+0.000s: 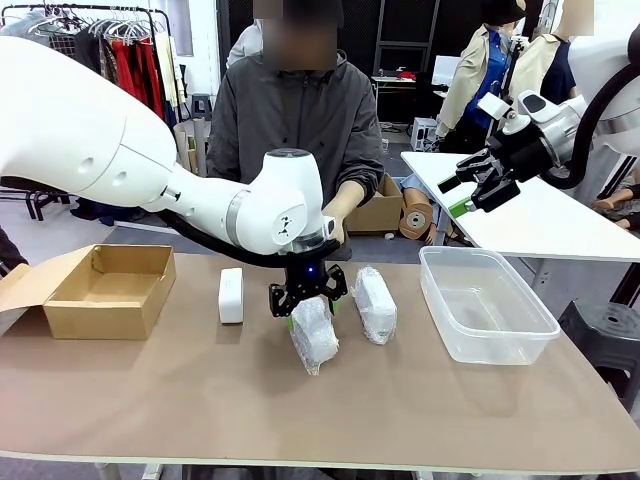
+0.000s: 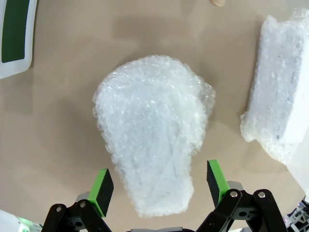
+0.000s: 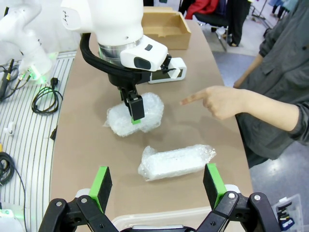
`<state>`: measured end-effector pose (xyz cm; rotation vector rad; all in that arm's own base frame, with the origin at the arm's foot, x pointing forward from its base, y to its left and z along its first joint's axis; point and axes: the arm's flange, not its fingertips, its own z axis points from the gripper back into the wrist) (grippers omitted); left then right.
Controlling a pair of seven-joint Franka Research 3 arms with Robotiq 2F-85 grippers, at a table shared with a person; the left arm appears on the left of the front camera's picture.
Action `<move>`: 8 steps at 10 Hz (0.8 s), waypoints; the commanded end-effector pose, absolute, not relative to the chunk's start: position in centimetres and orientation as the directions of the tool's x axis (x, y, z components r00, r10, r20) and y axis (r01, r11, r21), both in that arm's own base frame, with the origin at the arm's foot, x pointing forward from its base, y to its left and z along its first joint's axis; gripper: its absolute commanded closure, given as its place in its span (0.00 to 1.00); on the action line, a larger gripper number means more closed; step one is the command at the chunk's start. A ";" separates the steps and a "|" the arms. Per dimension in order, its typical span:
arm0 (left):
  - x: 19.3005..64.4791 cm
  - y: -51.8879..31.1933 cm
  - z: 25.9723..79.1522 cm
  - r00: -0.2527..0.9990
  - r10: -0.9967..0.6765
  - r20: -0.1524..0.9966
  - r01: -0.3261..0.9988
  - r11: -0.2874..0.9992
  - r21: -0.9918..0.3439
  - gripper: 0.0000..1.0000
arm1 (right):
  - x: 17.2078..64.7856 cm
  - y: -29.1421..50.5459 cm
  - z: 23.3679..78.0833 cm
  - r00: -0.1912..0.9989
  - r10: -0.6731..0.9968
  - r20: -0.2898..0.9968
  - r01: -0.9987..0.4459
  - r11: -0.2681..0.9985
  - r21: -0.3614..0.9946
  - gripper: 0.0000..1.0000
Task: Separate and place wrapped and unwrapped clocks.
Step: Pick up the Digital clock indicated by the person.
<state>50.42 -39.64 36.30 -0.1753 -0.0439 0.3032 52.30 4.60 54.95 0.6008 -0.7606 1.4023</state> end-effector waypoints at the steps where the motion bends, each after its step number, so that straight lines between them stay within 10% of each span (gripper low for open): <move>1: 50.6 -38.7 35.0 0.957 0.290 0.024 -0.281 0.942 -0.181 0.00 | 52.2 4.7 55.2 0.004 0.638 0.770 -0.994 0.089 -0.068 0.00; 3: 50.8 -38.6 34.1 0.962 0.268 0.048 -0.257 0.951 -0.170 0.03 | 52.2 4.7 55.2 0.004 0.638 0.770 -0.994 0.089 -0.068 0.00; 8: 51.1 -38.6 34.0 0.964 0.261 0.052 -0.250 0.955 -0.163 1.00 | 52.2 4.7 55.2 0.004 0.638 0.770 -0.994 0.089 -0.068 0.00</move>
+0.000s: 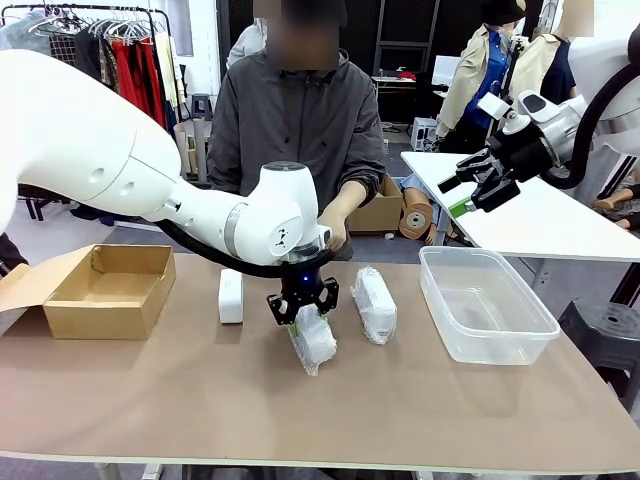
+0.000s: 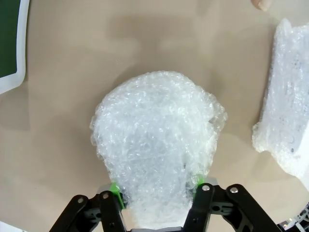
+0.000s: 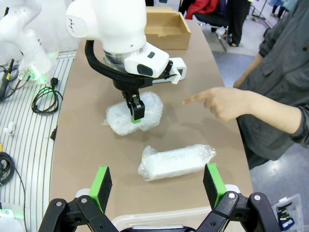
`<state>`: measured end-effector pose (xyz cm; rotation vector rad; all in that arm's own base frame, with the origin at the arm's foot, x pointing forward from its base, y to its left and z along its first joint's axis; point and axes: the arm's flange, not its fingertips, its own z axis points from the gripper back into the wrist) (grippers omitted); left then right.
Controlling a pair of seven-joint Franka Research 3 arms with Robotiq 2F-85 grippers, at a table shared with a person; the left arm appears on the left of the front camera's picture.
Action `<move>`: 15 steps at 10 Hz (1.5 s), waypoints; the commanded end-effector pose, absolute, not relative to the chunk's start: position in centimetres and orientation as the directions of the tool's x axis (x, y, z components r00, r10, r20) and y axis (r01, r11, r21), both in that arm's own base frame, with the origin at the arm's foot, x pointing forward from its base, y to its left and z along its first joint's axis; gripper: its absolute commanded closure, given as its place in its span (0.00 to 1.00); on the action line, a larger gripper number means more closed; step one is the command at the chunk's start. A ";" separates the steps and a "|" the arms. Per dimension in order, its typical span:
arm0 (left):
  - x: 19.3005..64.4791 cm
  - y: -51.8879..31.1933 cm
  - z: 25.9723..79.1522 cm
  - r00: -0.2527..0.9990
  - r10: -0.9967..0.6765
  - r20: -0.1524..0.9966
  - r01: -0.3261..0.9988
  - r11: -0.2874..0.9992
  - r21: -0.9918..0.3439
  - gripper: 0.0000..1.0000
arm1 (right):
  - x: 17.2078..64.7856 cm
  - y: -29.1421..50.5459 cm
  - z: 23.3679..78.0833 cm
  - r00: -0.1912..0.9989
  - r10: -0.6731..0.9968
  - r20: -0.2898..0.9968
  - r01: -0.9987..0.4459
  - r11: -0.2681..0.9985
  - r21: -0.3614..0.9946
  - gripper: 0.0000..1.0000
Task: Separate and place wrapped and unwrapped clocks.
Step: Pick up the Digital clock indicated by the person.
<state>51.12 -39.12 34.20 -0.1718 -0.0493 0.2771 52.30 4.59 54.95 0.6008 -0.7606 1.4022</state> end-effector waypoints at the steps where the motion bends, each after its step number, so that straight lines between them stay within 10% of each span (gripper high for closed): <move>1: 51.0 -38.5 34.7 0.965 0.258 0.052 -0.246 0.954 -0.170 1.00 | 52.2 4.7 55.2 0.004 0.638 0.770 -0.994 0.089 -0.068 0.00; 15: 43.2 -34.1 62.7 0.948 -0.131 0.291 0.120 0.991 0.058 1.00 | 52.2 4.7 55.2 0.004 0.638 0.770 -0.994 0.089 -0.068 0.00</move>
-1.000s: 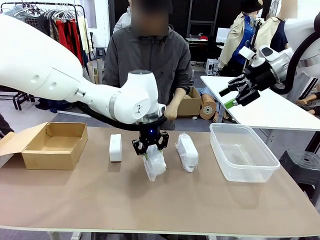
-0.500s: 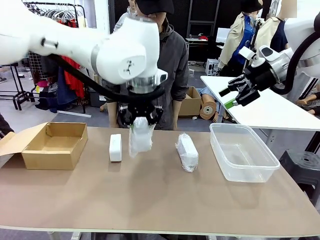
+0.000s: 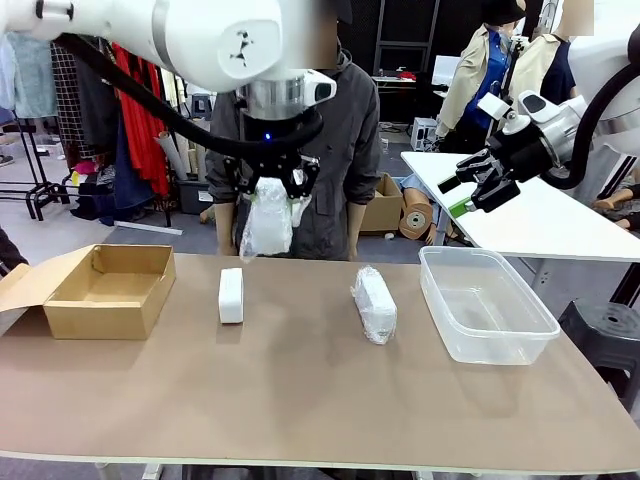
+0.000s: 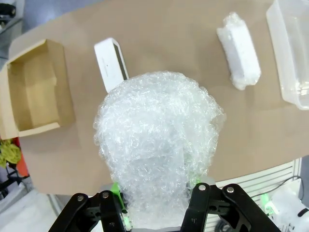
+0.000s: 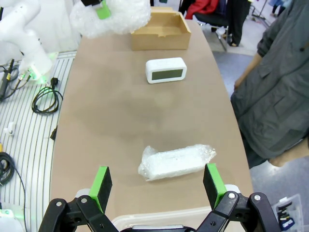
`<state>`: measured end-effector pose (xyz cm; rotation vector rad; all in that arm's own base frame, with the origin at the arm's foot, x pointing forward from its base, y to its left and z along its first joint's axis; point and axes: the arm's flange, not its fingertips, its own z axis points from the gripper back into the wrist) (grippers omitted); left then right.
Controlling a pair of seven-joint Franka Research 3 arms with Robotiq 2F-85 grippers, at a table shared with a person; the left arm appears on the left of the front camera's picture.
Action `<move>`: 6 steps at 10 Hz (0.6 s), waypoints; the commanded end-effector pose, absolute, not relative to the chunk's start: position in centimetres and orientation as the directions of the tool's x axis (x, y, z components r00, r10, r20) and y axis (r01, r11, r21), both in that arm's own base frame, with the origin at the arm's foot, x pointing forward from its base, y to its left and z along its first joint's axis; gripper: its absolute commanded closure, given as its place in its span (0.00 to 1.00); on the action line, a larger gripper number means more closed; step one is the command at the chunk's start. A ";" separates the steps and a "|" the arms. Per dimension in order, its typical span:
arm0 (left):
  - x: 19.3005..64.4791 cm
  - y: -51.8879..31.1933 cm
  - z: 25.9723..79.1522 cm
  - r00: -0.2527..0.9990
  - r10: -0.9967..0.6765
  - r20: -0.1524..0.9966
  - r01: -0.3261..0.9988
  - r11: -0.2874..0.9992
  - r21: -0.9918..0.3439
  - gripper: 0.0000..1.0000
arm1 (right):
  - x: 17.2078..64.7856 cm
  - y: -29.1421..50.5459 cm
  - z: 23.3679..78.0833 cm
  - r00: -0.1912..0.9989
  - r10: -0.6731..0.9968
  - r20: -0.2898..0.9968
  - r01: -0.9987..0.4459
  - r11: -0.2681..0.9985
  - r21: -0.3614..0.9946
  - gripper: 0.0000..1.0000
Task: Separate and place wrapped and unwrapped clocks.
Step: Pick up the Digital clock indicated by the person.
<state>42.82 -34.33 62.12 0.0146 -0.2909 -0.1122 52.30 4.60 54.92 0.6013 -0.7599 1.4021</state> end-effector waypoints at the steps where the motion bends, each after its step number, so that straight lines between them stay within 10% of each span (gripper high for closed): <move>1: 43.5 -34.0 63.2 0.947 -0.135 0.291 0.120 0.990 0.069 1.00 | 52.2 4.7 55.2 0.004 0.638 0.770 -0.994 0.089 -0.068 0.00; 6: 43.5 -33.8 63.2 0.949 -0.126 0.289 0.120 0.992 0.039 1.00 | 52.2 4.7 55.2 0.004 0.638 0.770 -0.994 0.089 -0.068 0.00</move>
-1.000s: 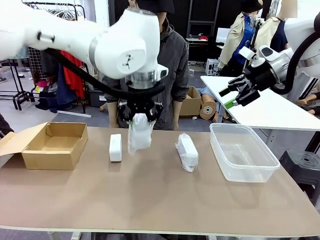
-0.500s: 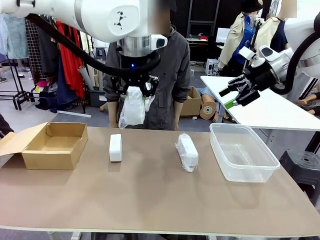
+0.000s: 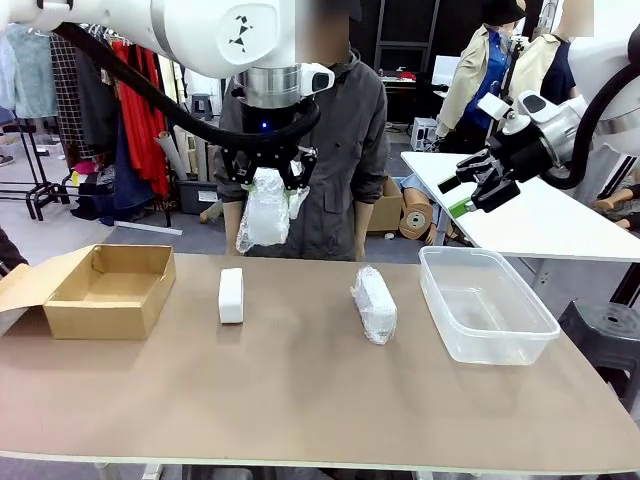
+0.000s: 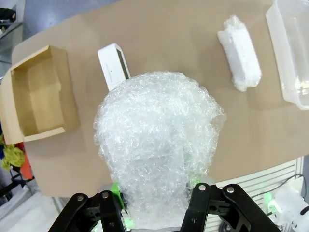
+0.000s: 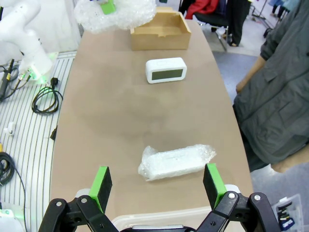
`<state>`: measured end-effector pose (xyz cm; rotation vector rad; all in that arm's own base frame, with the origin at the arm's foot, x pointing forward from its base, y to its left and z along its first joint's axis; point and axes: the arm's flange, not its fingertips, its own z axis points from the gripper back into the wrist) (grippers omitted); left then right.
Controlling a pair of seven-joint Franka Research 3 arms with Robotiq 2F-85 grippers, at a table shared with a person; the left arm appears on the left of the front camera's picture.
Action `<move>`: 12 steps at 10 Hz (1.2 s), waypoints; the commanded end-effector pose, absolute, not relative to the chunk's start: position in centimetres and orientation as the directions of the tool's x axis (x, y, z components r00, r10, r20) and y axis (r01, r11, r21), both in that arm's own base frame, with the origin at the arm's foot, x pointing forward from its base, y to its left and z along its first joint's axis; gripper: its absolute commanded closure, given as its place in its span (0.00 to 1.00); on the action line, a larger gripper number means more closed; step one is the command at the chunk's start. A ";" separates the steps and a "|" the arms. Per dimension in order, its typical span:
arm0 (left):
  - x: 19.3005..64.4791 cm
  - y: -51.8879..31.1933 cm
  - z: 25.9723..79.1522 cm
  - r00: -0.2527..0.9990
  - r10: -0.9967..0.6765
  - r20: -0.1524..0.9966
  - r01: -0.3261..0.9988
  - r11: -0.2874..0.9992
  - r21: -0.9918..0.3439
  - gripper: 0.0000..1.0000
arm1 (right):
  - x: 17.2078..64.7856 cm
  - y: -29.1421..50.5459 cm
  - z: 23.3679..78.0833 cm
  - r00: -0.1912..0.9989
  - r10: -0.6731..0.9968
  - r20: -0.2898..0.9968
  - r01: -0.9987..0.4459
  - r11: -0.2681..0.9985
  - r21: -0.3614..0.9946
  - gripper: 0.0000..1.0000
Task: Separate and place wrapped and unwrapped clocks.
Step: Pick up the Digital clock indicated by the person, then if the picked Digital clock is wrapped, place it in the Package Box ; if not, place it in the Organizing box.
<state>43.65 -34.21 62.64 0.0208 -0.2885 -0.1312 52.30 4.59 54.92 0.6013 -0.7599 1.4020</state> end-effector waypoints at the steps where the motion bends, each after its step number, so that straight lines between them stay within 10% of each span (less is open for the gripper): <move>1: 43.5 -33.8 63.2 0.949 -0.126 0.289 0.120 0.992 0.039 1.00 | 52.2 4.7 55.2 0.004 0.638 0.770 -0.994 0.089 -0.068 0.00; 12: 43.5 -33.8 63.2 0.949 -0.126 0.289 0.120 0.992 0.039 1.00 | 52.2 4.7 55.2 0.004 0.638 0.770 -0.994 0.089 -0.068 0.00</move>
